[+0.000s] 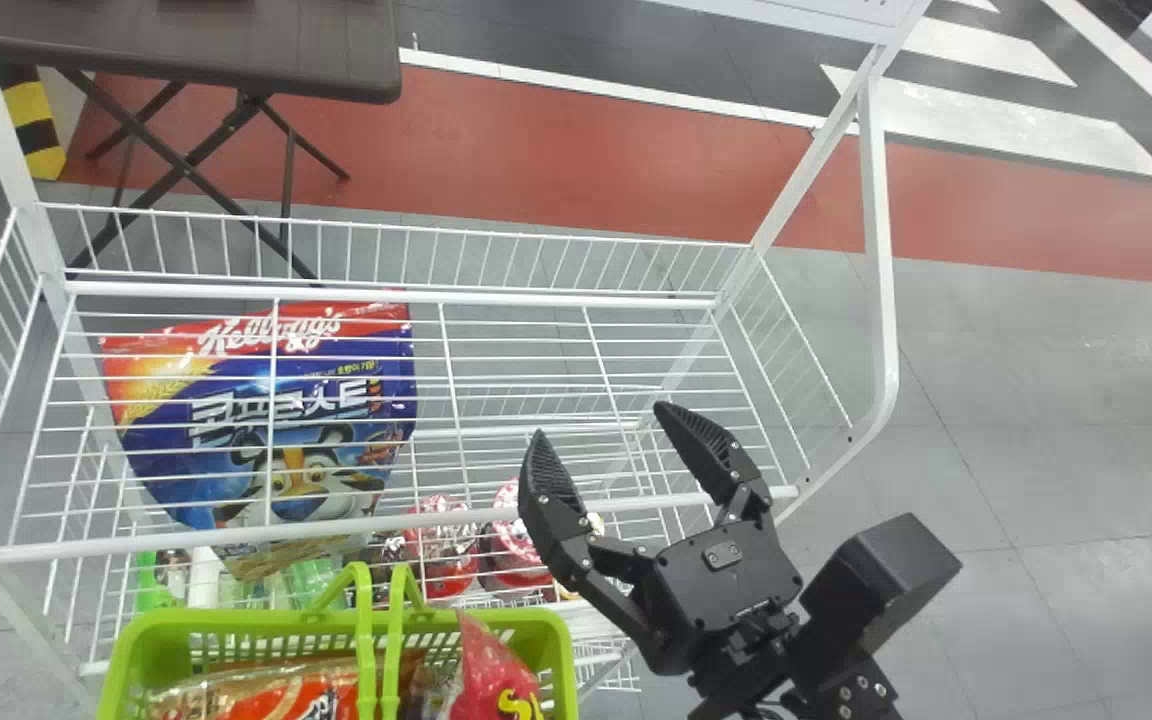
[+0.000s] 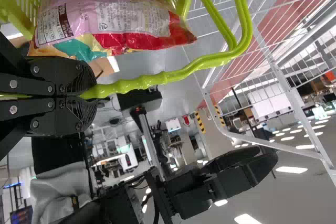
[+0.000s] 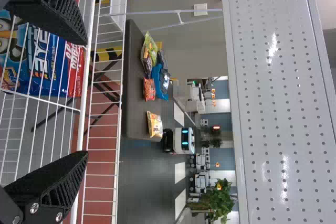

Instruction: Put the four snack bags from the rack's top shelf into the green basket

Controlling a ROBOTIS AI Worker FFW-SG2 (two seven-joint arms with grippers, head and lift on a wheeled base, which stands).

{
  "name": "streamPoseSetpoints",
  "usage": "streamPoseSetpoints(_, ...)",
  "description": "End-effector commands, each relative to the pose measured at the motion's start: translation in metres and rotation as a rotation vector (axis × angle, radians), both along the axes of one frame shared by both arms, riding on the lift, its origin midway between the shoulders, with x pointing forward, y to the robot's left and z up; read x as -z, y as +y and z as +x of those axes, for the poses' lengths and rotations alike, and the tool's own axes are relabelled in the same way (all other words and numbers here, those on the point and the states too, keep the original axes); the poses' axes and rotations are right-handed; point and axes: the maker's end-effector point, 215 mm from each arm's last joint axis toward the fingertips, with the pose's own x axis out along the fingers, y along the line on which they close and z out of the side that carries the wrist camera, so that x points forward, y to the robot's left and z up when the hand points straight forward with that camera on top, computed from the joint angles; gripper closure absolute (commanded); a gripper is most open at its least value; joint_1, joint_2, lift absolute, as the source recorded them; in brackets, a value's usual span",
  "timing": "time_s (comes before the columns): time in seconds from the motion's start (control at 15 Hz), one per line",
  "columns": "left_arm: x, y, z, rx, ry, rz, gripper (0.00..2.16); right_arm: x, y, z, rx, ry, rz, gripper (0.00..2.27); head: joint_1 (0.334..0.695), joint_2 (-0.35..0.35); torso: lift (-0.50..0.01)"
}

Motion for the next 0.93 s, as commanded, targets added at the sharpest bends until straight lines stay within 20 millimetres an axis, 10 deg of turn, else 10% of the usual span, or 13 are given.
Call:
streamPoseSetpoints(0.0, -0.0012, -0.0005, 0.0002, -0.002, -0.001, -0.003, 2.15, -0.0008, 0.0005, -0.0004, 0.0, -0.002, 0.002, 0.07, 0.695, -0.35, 0.0)
streamPoseSetpoints(0.87, -0.0065, -0.0012, -0.0017, 0.001, -0.008, -0.012, 2.15, -0.0036, -0.0006, -0.002, 0.002, -0.013, 0.003, 0.07, 0.695, -0.35, 0.0)
